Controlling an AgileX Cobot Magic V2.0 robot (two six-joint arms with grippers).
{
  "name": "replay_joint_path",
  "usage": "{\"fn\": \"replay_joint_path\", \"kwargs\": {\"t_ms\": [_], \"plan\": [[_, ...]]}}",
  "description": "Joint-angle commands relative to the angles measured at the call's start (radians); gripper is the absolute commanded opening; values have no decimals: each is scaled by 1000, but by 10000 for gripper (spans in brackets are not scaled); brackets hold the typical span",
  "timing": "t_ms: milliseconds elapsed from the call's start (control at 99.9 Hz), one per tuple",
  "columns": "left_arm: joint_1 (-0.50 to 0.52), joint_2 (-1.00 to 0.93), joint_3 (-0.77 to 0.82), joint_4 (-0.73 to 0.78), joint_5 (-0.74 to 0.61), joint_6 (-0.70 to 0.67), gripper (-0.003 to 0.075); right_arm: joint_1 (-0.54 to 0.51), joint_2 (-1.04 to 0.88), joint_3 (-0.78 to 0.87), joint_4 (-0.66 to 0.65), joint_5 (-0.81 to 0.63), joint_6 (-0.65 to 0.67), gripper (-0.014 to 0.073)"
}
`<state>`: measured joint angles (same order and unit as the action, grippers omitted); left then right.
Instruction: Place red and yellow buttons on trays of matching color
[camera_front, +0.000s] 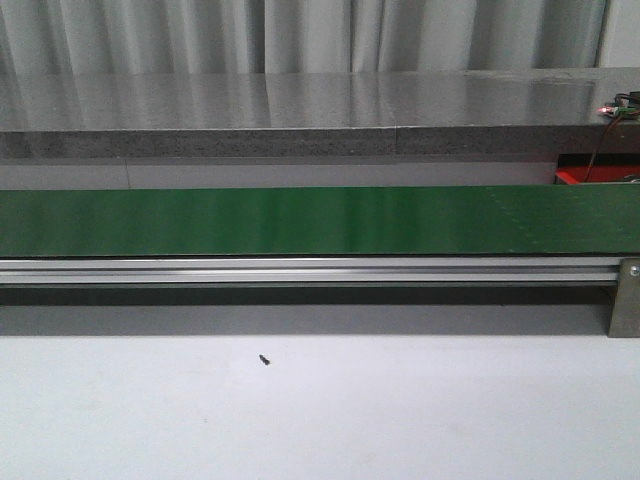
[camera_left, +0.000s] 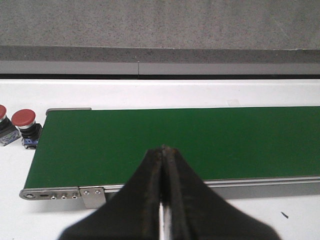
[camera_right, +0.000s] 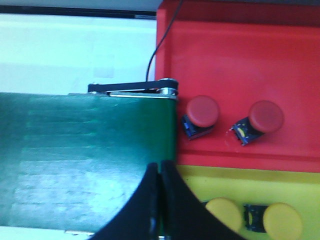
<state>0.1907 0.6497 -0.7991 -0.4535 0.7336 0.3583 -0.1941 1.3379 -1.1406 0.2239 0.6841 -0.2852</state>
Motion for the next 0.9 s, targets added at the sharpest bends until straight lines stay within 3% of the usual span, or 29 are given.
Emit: {"fn": "replay_joint_path", "kwargs": {"t_ms": [0,200,510,891], "plan": [[-6,-2,-31,-33,-90,-10,-20,32,-85,45,15,-99,-1,-71],[-6,-2,-31,-33,-131,-10,-20,90,-199,202,33,-161,-1,-71],[-6,0,-31,-33,-156,-10,-20,91,-396,403,57,-208,-1,-71],[32,155,-64,14,-172,-97,-20,91,-520,455,57,-218,-1,-71]]}}
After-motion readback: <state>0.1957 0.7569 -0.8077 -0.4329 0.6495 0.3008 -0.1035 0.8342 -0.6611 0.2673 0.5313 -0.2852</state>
